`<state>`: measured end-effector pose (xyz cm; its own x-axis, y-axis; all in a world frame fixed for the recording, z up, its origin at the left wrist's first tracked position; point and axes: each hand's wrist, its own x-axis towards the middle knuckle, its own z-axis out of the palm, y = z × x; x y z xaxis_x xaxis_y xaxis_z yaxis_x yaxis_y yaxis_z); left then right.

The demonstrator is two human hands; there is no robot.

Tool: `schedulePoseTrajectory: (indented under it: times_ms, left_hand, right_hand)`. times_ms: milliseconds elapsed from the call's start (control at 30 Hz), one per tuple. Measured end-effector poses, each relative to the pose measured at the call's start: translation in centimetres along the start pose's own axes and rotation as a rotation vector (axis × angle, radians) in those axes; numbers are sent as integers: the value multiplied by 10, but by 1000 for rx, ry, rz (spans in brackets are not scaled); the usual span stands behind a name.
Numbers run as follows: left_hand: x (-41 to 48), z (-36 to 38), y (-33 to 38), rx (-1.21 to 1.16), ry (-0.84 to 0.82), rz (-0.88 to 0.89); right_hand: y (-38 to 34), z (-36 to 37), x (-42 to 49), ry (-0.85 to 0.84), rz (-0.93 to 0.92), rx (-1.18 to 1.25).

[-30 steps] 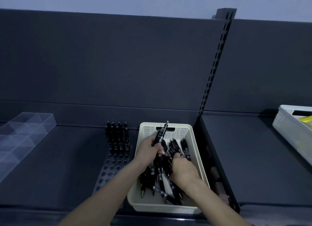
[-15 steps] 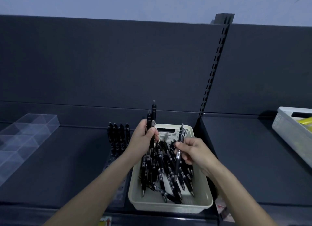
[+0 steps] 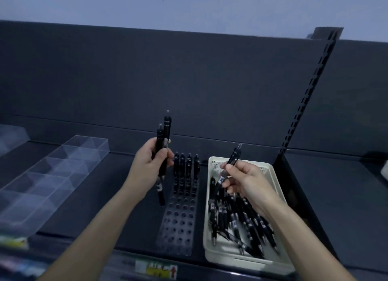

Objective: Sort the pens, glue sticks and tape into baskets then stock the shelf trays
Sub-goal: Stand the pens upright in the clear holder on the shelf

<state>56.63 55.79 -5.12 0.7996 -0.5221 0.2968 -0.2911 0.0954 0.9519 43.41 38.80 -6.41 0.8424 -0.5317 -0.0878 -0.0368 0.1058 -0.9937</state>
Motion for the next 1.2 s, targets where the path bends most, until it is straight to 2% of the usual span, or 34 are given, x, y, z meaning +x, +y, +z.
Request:
schedulePoseTrajectory:
  times_ms: [267,433,600,767,1000,1133,1200]
  left_hand:
    - [-9,-69,-49,113,-102,-140]
    - [-12,-83,-68,99,-227,-180]
    - [-14,-88,-76,110,-278,-193]
    - [-12,-90,-75,96,-274,-207]
    - [-13,-84,-72,73,-268,-228]
    - [-9,-77,-62,-7,-233,-259]
    - [-7,-72,-56,-57,-211,-263]
  right_hand:
    - [35,82,30,245,-174,-562]
    - [47,109,29,321,-225,-807]
    - [53,127,30,302,-171,-1048]
    - [63,135,33,310,-86,-1073]
    - [67,132,34,311,-68,-1085]
    - [58,129,18,365,-180,-1009]
    - [53,133,5,324,-219,-937]
